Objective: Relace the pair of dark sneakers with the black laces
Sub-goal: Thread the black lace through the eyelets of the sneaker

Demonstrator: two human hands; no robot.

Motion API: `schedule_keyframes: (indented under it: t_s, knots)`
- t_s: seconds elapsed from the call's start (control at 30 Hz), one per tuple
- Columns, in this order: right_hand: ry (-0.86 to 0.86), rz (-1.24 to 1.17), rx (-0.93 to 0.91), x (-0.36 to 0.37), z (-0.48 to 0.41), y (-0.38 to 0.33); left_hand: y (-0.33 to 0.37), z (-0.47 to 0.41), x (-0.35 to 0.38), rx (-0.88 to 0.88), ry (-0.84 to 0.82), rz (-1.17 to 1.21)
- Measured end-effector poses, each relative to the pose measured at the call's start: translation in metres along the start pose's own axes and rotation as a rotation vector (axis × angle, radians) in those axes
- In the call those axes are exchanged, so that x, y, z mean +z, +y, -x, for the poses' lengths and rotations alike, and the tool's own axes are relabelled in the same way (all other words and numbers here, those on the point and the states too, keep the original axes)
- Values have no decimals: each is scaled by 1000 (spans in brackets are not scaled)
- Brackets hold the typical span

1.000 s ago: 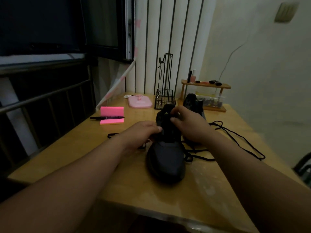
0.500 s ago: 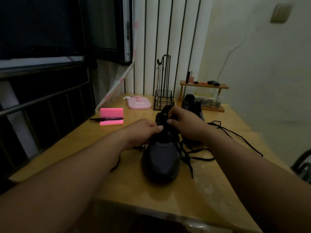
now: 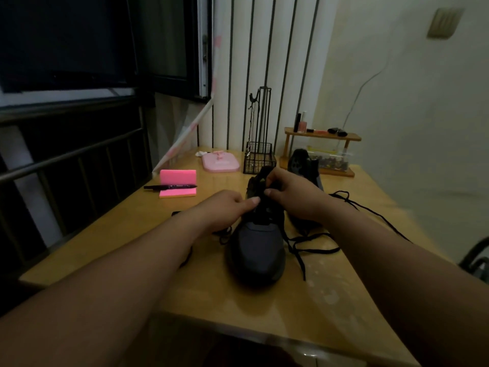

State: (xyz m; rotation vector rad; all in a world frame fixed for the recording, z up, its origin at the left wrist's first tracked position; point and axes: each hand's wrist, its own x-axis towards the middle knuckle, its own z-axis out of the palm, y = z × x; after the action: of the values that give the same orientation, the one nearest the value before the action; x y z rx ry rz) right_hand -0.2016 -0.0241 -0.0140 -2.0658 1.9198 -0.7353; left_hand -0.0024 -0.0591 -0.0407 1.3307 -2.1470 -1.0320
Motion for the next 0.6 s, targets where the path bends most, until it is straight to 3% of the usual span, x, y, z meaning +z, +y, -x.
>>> schedule_keyframes:
  t_s: [0.07, 0.13, 0.17, 0.27, 0.3, 0.33, 0.47, 0.53, 0.6]
  knots:
    - [4, 6, -6, 1, 0, -1, -2, 2, -4, 41, -95, 70]
    - [4, 7, -6, 2, 0, -1, -6, 4, -7, 95, -86, 196]
    - [2, 7, -1, 2, 0, -1, -7, 4, -7, 107, -12, 353]
    - [3, 8, 8, 2, -1, 0, -14, 0, -12, 12, 206, 1197]
    - [1, 10, 8, 2, -1, 1, -18, -3, -12, -16, 231, 1288]
    - [0, 14, 9, 2, -2, 1, -21, -5, -12, -36, 242, 1175]
    - [1, 10, 16, 4, -4, -1, -18, -1, -3, -30, 59, 189]
    - [-3, 4, 15, 3, -5, -1, -11, 0, -2, 43, -46, 87]
    - [-9, -5, 19, 2, -5, 0, -6, 0, -6, 109, -40, 310]
